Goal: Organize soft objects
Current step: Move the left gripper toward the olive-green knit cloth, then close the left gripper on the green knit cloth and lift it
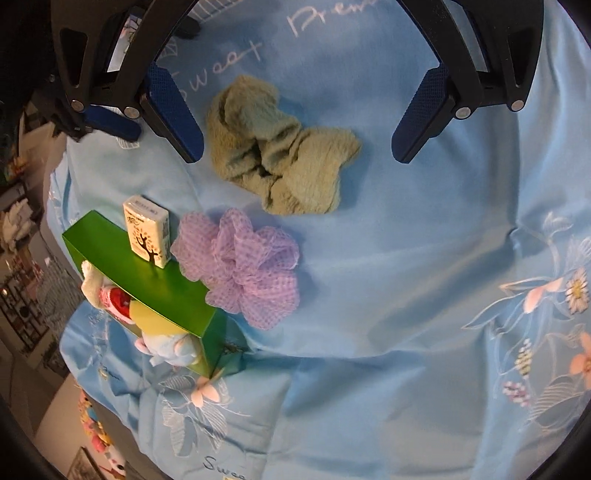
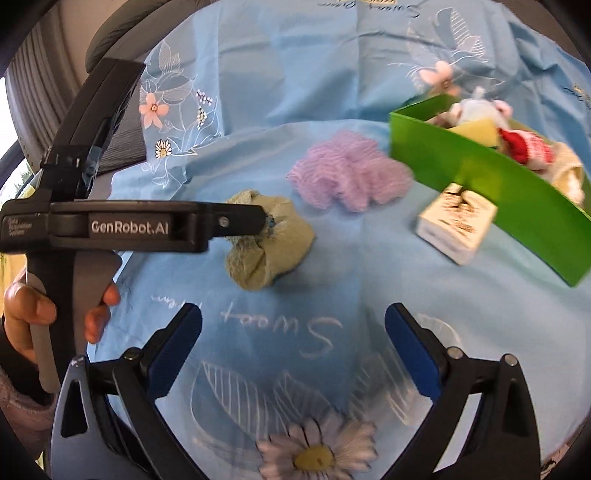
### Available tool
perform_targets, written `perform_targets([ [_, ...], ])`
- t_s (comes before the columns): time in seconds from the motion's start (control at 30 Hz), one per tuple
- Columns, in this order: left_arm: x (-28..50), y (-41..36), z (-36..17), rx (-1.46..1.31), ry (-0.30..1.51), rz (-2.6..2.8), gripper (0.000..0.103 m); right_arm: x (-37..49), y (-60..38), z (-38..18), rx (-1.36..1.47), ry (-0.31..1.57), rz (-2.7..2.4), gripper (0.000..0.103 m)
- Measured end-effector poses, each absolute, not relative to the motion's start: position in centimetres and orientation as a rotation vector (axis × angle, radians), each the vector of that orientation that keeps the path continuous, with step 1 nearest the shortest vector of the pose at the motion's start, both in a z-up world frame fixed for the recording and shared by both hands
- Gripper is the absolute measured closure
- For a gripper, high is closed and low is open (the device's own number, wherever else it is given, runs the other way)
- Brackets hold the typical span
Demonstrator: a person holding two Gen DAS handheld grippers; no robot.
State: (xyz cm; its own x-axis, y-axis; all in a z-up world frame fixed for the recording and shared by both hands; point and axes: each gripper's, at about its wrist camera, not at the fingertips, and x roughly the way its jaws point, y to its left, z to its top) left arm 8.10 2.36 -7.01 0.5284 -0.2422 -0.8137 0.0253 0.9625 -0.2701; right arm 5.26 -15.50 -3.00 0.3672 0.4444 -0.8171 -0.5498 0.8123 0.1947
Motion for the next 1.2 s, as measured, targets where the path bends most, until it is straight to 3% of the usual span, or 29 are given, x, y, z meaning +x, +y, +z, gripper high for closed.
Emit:
perform_targets([
  [0.13,9.1,2.1,-7.5,-0.227,1.015,-0.215,0.022,6.8,-14.1,-4.8,-0.086,1.059,0.638,0.027],
  [0.27,9.5,1.5,-8.6,-0.205,1.041,-0.247,0.045,7.1,-13.3,-5.3,-0.082,1.051,0.649,0.032],
  [0.37,9.4,1.1,-8.8,-0.203,1.042,-0.274,0.053,7.5,-12.8,-5.4,-0.082,1.053,0.668,0.050],
  [0.4,9.3,1.1,-8.9,-0.201,1.041,-0.276,0.058,7.6,-12.6,-5.5,-0.082,1.055,0.679,0.061],
  [0.5,9.3,0.8,-8.9,-0.220,1.049,-0.294,0.075,7.7,-12.3,-5.6,-0.083,1.055,0.704,0.076],
  [0.53,9.1,0.8,-8.7,-0.223,1.048,-0.301,0.077,7.7,-12.3,-5.6,-0.082,1.055,0.713,0.083],
  [0.63,8.6,0.4,-8.1,-0.230,1.036,-0.307,0.079,7.4,-12.8,-5.3,-0.067,1.046,0.733,0.087],
  [1.2,7.2,-6.6,1.2,-0.134,0.861,-0.364,0.079,5.7,-20.3,2.9,0.021,0.850,0.725,0.088],
])
